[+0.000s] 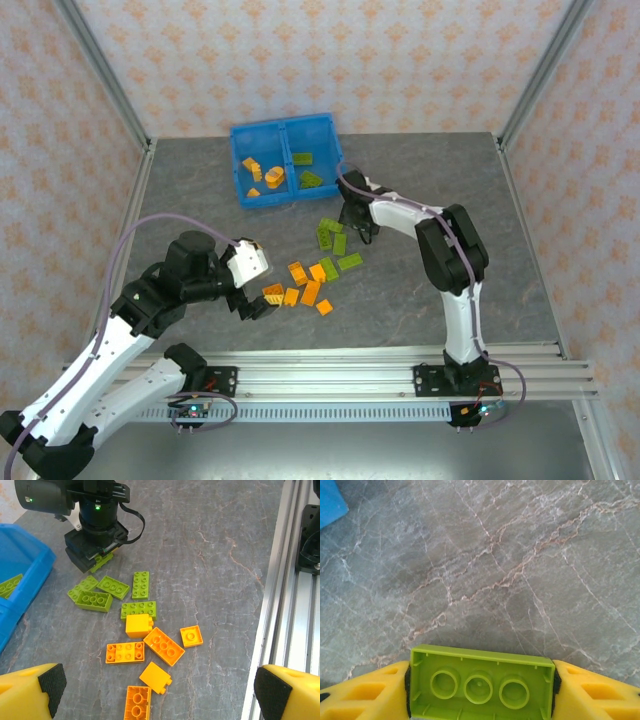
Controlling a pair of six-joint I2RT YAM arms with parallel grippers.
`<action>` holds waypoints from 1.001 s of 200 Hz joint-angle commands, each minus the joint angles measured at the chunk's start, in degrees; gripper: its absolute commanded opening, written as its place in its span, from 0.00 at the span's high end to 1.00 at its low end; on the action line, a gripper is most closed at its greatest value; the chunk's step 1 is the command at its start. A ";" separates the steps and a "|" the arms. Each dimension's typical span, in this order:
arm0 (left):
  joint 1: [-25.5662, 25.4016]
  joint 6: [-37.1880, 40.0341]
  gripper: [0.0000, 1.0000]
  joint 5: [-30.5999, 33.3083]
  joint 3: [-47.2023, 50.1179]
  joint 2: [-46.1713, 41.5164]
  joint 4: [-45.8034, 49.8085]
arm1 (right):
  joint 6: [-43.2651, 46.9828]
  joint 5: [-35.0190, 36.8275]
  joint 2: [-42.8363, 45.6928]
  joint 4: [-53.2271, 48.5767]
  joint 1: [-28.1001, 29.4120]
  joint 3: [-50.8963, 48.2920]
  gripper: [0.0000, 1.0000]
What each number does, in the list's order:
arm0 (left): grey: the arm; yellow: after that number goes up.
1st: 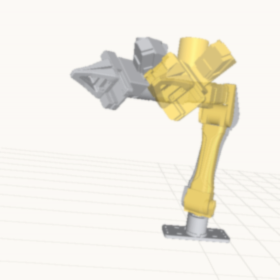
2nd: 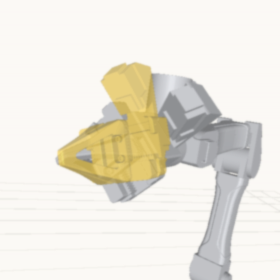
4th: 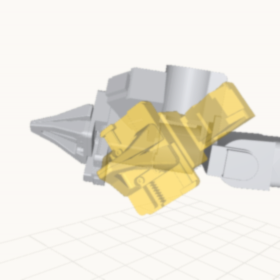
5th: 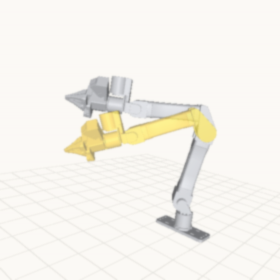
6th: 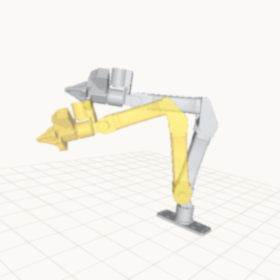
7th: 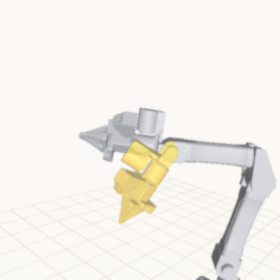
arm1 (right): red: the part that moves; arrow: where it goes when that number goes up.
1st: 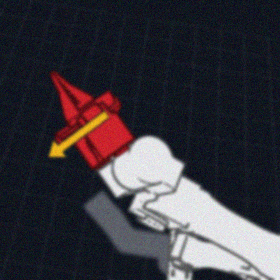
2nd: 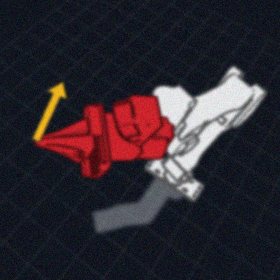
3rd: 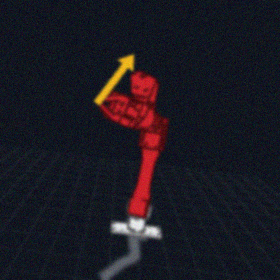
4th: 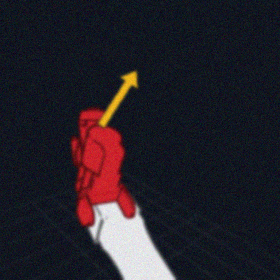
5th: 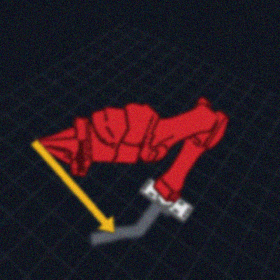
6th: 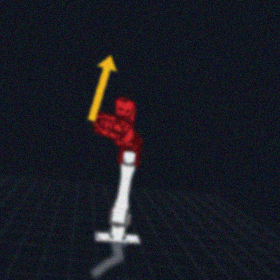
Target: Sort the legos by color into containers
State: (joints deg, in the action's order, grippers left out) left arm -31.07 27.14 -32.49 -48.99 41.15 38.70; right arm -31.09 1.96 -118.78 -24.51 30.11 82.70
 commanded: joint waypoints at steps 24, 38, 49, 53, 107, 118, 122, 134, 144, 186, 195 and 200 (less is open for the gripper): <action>0.26 1.30 0.00 -1.41 0.14 0.33 -0.02 | 2.67 2.61 15.42 3.88 1.31 -6.28 0.41; 0.35 0.90 0.00 -0.38 0.29 -0.22 -0.55 | 4.64 3.94 19.77 5.65 3.29 -7.36 0.41; 0.36 0.09 0.00 1.83 0.52 -0.82 -1.39 | 5.65 4.28 21.63 6.99 5.00 -7.14 0.41; 0.35 -0.08 0.00 2.66 0.56 -1.07 -1.57 | 5.81 4.26 21.96 7.44 5.70 -6.80 0.40; 0.51 -2.77 0.00 16.63 1.74 -4.13 -3.17 | 4.95 7.04 6.70 7.96 7.17 13.13 0.41; 0.57 -2.78 0.00 18.16 1.98 -4.48 -2.75 | 4.07 6.67 1.09 7.04 6.29 19.52 0.41; 0.53 -2.78 0.00 18.35 2.08 -4.65 -2.63 | 3.76 6.50 -1.01 6.06 5.98 22.02 0.41; 0.55 -2.61 0.00 18.50 2.23 -5.06 -2.56 | 2.82 6.01 -7.04 2.19 4.88 29.96 0.41; 0.55 -2.40 0.00 18.98 2.39 -5.35 -2.63 | 2.09 5.17 -11.45 -0.67 4.13 35.86 0.40; 0.50 -2.35 0.00 19.46 2.56 -5.73 -2.98 | 2.36 1.25 -22.62 -8.80 3.29 53.40 0.35; 0.57 -2.35 0.00 19.40 2.58 -5.73 -2.97 | 1.94 0.95 -22.98 -9.12 3.36 54.37 0.34; 0.54 -2.35 0.00 19.39 2.56 -5.72 -2.94 | 1.64 1.07 -22.92 -9.15 3.29 54.54 0.32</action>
State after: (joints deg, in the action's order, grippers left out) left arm -30.96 25.36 -14.46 -47.13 35.99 37.43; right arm -28.25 4.05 -142.08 -28.08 33.06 131.94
